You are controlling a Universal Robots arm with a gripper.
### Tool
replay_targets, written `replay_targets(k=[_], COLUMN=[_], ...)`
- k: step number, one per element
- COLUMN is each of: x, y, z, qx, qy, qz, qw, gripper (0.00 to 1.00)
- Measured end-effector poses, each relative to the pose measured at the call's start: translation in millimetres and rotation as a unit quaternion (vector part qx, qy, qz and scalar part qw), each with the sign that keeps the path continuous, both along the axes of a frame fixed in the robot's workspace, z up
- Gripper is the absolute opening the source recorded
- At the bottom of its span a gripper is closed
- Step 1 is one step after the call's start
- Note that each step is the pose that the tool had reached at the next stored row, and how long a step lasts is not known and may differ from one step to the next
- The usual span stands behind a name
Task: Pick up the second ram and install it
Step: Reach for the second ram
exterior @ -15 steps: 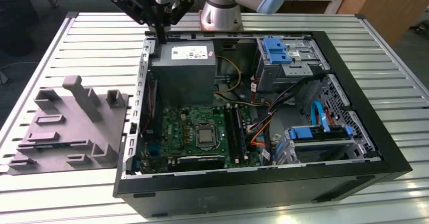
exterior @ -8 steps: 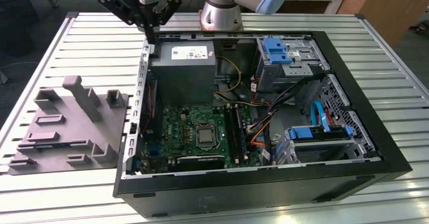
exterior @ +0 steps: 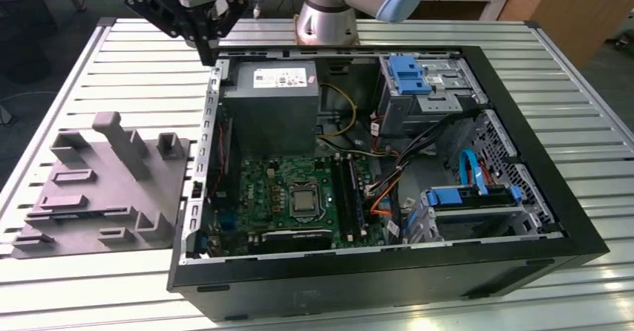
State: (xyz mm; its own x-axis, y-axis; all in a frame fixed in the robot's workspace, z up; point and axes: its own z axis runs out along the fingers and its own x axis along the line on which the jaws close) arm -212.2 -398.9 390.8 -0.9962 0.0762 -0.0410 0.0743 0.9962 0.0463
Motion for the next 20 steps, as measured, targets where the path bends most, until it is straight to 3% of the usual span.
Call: replay_targets(k=[20], x=[-52.9], y=[0.0], z=[-1.7], qx=[0.0001], qy=[-0.0035], qz=[0.000], qw=[1.0000], gripper=[0.11])
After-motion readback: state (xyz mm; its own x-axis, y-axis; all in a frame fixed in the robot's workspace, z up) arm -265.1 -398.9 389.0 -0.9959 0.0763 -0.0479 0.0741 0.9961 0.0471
